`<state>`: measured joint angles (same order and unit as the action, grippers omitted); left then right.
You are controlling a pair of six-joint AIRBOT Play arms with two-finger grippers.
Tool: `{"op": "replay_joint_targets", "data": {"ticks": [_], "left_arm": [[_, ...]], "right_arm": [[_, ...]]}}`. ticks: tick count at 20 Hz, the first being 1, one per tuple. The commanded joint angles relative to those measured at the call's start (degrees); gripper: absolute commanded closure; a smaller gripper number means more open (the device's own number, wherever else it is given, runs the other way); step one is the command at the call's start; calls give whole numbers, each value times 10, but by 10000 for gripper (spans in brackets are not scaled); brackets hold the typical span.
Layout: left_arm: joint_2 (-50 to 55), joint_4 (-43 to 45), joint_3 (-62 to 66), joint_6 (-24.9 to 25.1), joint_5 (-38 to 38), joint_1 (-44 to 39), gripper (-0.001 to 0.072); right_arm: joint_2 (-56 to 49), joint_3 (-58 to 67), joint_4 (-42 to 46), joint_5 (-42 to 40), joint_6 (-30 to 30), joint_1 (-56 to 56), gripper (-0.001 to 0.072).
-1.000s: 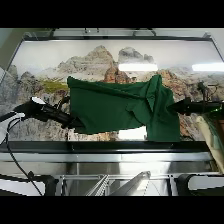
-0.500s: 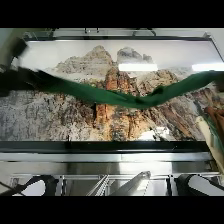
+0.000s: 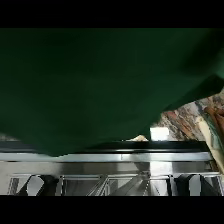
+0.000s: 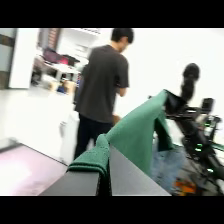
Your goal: Fold the shirts.
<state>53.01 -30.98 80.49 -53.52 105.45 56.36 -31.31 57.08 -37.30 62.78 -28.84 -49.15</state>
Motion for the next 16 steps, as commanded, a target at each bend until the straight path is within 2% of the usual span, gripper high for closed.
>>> {"op": "replay_joint_targets", "data": {"ticks": [1, 4, 5, 6, 8, 9, 10, 13, 14, 16], "left_arm": [[-4, -52, 5, -14, 8, 29, 683], [22, -68, 14, -40, 9, -64, 683], [28, -46, 30, -57, 9, -76, 683], [37, 4, 54, -81, 9, -80, 684], [59, 167, 104, -104, 3, -88, 684], [76, 244, 120, -110, -10, -112, 683], [97, 290, 129, -110, -25, -148, 683], [201, 416, 133, -109, -47, -265, 683], [241, 460, 133, -108, -56, -301, 683], [333, 536, 134, -99, -97, -348, 683]], "right_arm": [[45, 35, 0, -49, 12, -2, 688], [46, 92, 9, -14, 12, -2, 687], [47, 113, 48, -13, 12, -2, 688], [47, 132, 121, -16, -3, -2, 687], [44, 138, 324, -17, -123, 1, 688], [37, 126, 395, -14, -156, 10, 688], [23, 102, 430, -11, -161, 25, 688], [-43, 10, 456, -16, -136, 101, 688], [-79, -20, 468, -35, -123, 139, 688], [-170, -63, 494, -125, -92, 220, 688]]}}
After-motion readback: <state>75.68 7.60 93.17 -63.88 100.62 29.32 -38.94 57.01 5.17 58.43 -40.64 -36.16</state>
